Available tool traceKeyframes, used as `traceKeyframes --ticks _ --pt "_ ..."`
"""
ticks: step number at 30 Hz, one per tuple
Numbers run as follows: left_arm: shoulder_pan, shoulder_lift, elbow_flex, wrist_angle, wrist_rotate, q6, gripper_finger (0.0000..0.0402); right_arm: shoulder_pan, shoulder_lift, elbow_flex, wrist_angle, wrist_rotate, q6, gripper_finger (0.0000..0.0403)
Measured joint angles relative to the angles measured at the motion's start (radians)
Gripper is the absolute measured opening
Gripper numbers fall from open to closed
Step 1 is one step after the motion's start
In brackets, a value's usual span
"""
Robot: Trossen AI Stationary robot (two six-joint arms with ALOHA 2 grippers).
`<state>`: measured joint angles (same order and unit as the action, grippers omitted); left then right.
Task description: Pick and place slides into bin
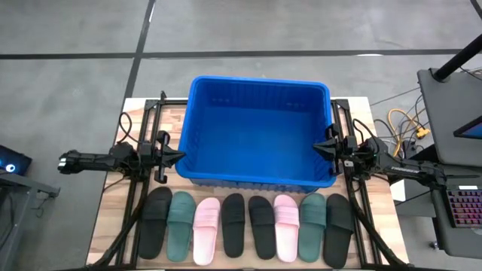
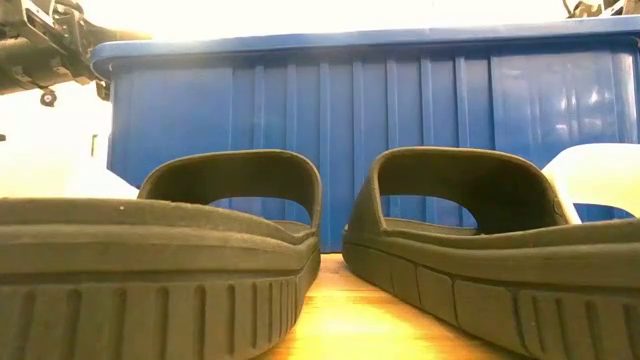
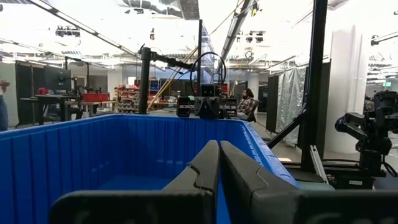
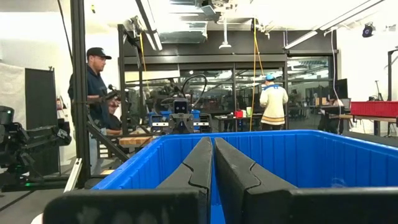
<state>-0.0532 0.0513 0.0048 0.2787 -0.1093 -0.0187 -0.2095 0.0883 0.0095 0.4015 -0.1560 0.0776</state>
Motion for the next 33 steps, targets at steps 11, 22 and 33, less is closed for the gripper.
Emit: traceKeyframes --ticks 11,22,33 --pt "0.0 0.0 0.0 0.0 0.0 0.0 0.0 0.0 0.0 0.0 0.0 0.0 -0.002 0.0009" --pt "0.0 0.003 0.0 0.264 -0.068 -0.069 0.0 0.0 0.0 -0.001 0.24 0.065 0.367 0.0009" --pt "0.001 0.076 0.047 0.661 -0.162 -0.078 0.0 0.0 0.013 0.045 0.417 0.132 0.468 0.001"
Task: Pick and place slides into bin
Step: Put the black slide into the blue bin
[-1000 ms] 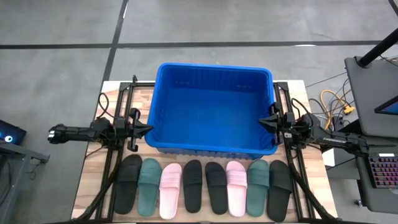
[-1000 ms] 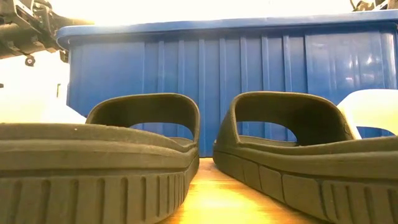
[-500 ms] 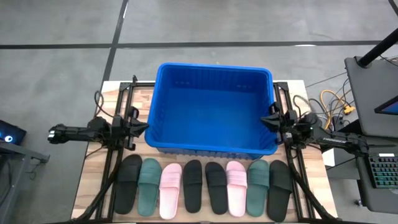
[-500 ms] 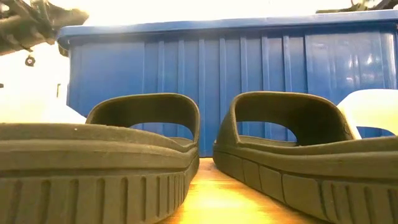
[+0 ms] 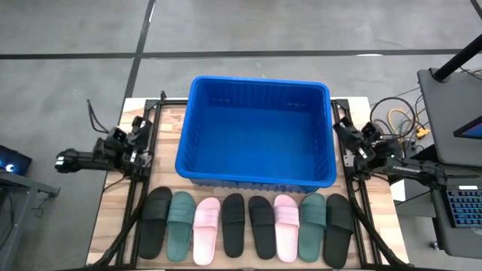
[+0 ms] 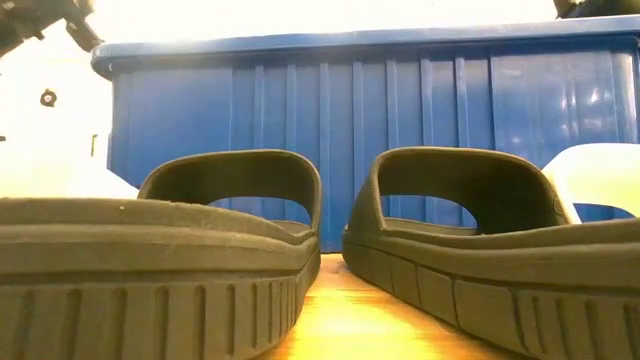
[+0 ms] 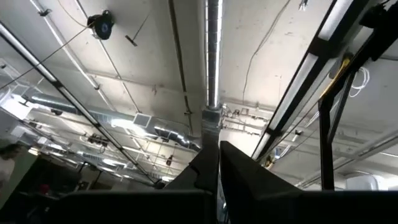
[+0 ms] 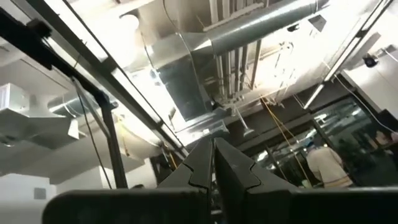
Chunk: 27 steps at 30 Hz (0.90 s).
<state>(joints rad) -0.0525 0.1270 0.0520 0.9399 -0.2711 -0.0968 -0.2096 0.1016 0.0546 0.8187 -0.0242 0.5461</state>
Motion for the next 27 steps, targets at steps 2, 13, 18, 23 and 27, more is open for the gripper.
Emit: traceKeyframes --ticks 2,13,18,23,27 --pt "0.0 0.038 0.032 -0.002 -0.016 0.002 0.0004 0.0 0.014 0.057 -0.08 0.0 -0.015 0.0015" --pt "0.0 0.25 0.171 -0.005 -0.004 0.024 0.0153 0.0 0.214 0.54 -0.723 -0.062 -0.195 0.0115" --pt "0.0 0.308 0.199 0.082 0.029 -0.035 0.0179 0.0 0.337 0.713 -0.733 -0.239 -0.147 0.0137" --pt "-0.001 0.339 0.211 0.101 0.027 -0.049 0.018 0.0 0.458 0.872 -0.829 -0.35 -0.147 0.0137" --pt "-0.001 0.36 0.21 0.098 0.027 -0.077 0.018 0.001 0.557 1.005 -0.997 -0.355 -0.151 0.013"
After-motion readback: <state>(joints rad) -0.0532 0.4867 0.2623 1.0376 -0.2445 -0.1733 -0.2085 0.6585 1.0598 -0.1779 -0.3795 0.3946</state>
